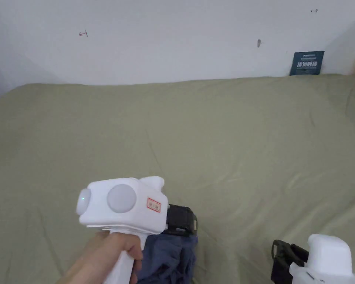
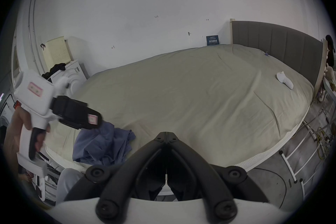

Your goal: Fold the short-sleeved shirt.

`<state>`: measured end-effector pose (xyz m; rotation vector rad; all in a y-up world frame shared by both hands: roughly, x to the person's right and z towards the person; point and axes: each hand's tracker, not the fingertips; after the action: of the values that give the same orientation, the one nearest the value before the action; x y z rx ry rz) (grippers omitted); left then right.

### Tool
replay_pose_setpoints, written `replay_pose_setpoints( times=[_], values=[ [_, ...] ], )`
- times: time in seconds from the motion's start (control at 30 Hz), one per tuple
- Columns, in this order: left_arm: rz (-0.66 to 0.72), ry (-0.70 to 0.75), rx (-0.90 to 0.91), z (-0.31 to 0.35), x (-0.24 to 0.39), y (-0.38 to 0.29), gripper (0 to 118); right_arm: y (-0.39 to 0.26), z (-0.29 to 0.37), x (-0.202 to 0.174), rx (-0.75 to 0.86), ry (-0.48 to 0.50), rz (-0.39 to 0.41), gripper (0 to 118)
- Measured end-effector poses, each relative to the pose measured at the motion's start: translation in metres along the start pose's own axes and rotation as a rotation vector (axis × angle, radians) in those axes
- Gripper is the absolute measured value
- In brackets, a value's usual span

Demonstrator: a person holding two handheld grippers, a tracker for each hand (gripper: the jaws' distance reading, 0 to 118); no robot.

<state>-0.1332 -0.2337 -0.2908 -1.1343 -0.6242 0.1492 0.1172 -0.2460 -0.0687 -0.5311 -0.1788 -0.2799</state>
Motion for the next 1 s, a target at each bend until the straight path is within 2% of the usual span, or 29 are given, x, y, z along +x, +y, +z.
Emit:
replay_pose_setpoints(
  times=[0.03,0.07,0.1,0.13,0.23,0.33,0.4,0.53,0.57,0.77,1.0],
  values=[
    [0.036,-0.031,0.037,0.009,-0.013,-0.002,42,0.0,-0.002,0.002,-0.005,-0.001,-0.01,2],
    [0.068,-0.037,0.055,0.015,-0.026,-0.003,22,-0.001,-0.004,0.003,-0.011,0.0,-0.023,2],
    [0.088,-0.036,0.06,0.024,-0.035,-0.004,12,-0.001,-0.006,0.004,-0.02,0.002,-0.035,2],
    [0.109,-0.048,0.083,0.026,-0.047,-0.006,9,-0.001,-0.007,0.004,-0.024,0.002,-0.043,2],
    [0.19,-0.077,0.052,0.016,-0.071,-0.009,6,-0.002,-0.01,0.003,-0.029,0.003,-0.05,2],
    [0.264,-0.242,-0.035,-0.014,-0.073,-0.028,6,-0.003,-0.013,0.002,-0.036,-0.007,-0.044,2],
    [0.257,-0.318,-0.097,-0.045,-0.059,-0.047,6,-0.003,-0.013,0.002,-0.042,-0.01,-0.043,2],
    [0.146,-0.164,-0.176,-0.102,-0.048,-0.078,0,-0.005,-0.015,0.001,-0.064,-0.017,-0.027,2],
    [0.158,-0.201,-0.158,-0.108,-0.048,-0.082,0,-0.005,-0.015,0.001,-0.07,-0.019,-0.021,2],
    [0.139,-0.242,-0.14,-0.08,-0.046,-0.071,1,-0.005,-0.024,-0.011,-0.098,0.017,-0.008,2],
    [0.038,-0.223,0.049,0.031,-0.069,-0.047,1,0.001,-0.064,-0.062,-0.178,0.2,0.044,2]
  ],
)
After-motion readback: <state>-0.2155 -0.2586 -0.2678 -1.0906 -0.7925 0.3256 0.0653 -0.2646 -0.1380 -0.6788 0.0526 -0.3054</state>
